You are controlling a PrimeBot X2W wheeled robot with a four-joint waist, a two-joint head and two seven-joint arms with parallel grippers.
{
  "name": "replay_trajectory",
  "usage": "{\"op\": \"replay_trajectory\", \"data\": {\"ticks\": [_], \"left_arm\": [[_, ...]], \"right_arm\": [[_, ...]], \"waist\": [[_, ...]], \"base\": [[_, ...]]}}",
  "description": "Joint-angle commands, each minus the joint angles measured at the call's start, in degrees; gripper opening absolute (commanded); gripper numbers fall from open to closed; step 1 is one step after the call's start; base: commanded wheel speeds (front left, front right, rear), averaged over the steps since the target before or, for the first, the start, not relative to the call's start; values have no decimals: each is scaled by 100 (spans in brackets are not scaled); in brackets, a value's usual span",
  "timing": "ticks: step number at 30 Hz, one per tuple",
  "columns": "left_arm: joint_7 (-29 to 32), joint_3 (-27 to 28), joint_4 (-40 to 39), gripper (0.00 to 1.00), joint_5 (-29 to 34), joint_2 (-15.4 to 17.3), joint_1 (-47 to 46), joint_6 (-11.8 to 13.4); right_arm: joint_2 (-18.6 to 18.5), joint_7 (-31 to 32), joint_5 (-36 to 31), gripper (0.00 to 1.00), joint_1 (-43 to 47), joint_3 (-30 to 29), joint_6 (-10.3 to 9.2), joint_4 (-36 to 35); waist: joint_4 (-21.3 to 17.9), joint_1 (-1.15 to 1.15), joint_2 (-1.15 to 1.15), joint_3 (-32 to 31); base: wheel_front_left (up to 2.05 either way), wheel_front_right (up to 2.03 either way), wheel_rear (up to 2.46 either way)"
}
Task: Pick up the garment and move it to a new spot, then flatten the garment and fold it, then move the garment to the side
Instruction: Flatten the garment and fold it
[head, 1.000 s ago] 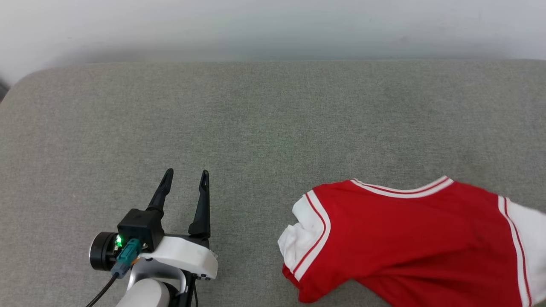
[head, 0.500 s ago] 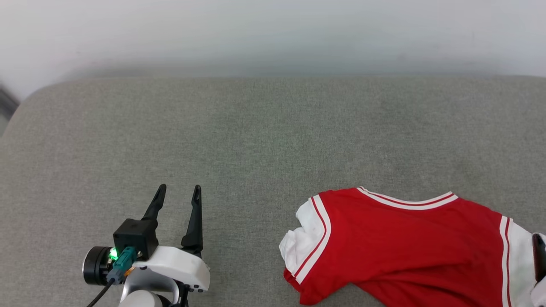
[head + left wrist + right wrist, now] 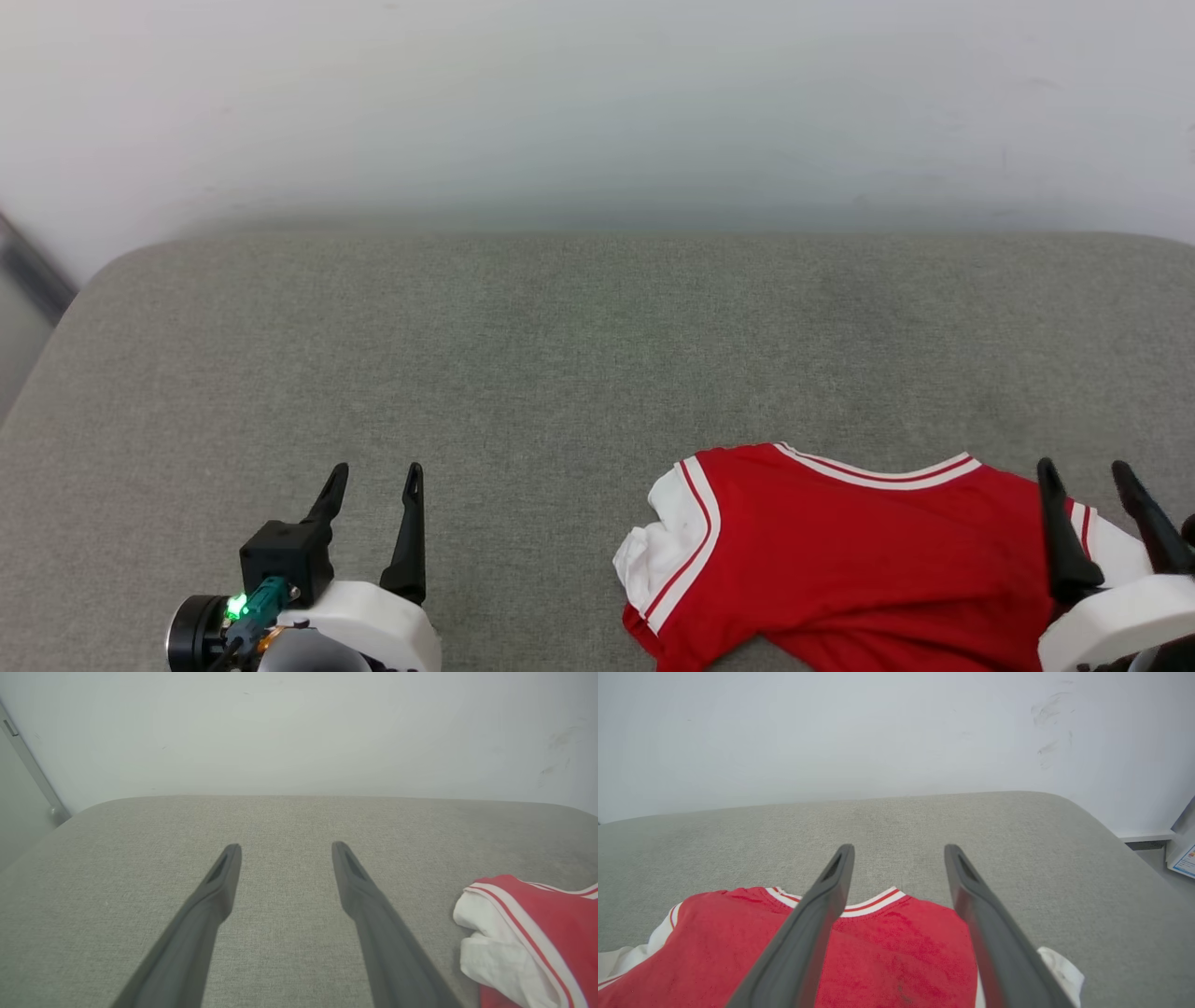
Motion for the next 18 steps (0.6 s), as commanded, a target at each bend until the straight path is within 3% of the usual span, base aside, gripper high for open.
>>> {"op": "replay_trajectory", "data": {"ticks": [1, 10, 18], "left_arm": [[32, -11, -4, 100, -31, 26, 77, 16], [406, -200, 2, 100, -97, 51, -64, -104], [1463, -865, 71, 100, -133, -147, -1028, -743]], "right_arm": [[55, 17, -50, 100, 166, 112, -2, -168], [232, 278, -165, 100, 685, 636, -2, -977], [234, 445, -209, 100, 642, 894, -2, -1501]], "waist": [[-26, 0, 0, -82], [-176, 0, 0, -175], [-392, 0, 0, 148]], "base": [[0, 0, 0], [0, 0, 0], [0, 0, 0]]}}
